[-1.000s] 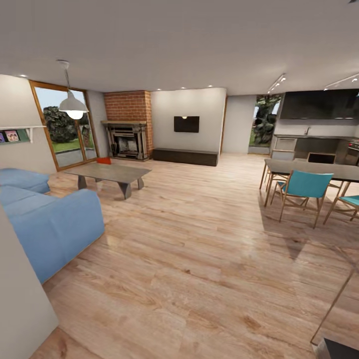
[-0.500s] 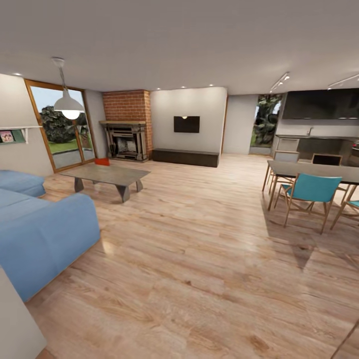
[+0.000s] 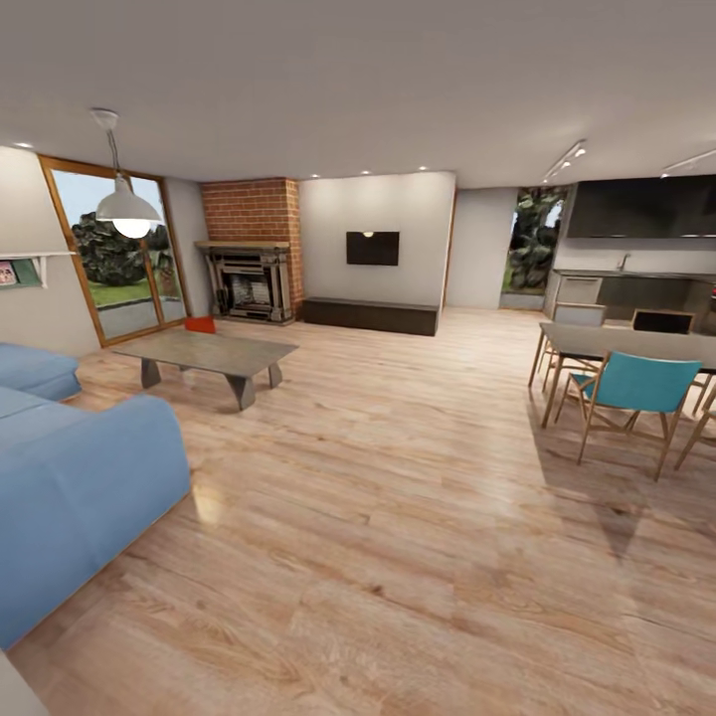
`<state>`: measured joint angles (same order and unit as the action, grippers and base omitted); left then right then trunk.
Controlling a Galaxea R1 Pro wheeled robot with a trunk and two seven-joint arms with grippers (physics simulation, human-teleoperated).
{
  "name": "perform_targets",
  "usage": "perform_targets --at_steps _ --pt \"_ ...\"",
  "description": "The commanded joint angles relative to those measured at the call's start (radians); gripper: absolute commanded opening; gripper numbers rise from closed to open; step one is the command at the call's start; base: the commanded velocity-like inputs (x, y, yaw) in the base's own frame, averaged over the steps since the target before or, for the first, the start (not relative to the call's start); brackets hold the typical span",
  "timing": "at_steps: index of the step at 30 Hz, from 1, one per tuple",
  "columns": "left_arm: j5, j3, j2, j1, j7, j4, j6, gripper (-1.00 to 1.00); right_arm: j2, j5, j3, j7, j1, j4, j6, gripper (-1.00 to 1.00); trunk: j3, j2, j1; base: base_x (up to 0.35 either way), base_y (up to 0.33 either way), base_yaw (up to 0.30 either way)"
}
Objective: Move the two storage containers from the living room to the garage. In the garage, place one container on the floor and stack the other container on top of it (either order is fine).
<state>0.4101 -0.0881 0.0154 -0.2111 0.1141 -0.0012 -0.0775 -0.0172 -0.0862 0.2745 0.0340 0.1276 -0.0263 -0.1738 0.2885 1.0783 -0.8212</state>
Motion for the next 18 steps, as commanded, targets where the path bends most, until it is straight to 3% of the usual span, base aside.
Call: perform_targets --at_steps 1,18 --pt "0.008 -0.009 0.0 -0.001 0.002 0.0 -0.002 1.0 0.0 -0.009 0.009 0.002 0.001 -0.003 -0.006 1.0 0.001 0.001 -0.001 0.322 0.0 0.0" --pt "0.007 -0.009 0.0 -0.001 0.002 0.0 -0.002 1.0 0.003 -0.009 0.009 0.011 0.001 -0.003 -0.004 1.0 0.001 0.001 -0.001 0.322 0.0 0.0"
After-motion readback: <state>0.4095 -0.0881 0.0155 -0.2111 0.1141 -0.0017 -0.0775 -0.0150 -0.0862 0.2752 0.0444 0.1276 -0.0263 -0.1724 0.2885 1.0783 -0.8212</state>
